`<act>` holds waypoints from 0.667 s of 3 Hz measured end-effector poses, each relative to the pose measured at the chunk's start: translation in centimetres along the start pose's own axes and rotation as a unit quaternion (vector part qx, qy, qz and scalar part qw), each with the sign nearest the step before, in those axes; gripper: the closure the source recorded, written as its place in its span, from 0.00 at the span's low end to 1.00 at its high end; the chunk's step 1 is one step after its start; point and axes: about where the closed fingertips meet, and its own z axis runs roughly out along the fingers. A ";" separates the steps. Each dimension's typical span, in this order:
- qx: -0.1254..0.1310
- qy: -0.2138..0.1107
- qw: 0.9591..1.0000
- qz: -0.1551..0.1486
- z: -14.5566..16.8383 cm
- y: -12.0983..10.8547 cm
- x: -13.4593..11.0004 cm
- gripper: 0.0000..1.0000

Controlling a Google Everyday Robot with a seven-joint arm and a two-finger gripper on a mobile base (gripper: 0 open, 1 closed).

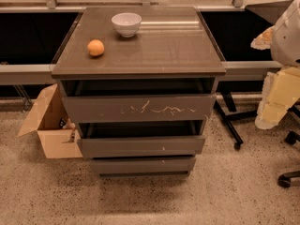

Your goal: Open bottom drawer

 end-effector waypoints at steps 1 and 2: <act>-0.017 -0.012 1.000 -0.016 1.4 0.3 -0.3 0.00; -0.036 -0.023 0.999 -0.028 2.8 0.7 -0.5 0.00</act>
Offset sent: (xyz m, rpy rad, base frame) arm 0.0040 0.0135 -0.0488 0.0693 0.1021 0.1215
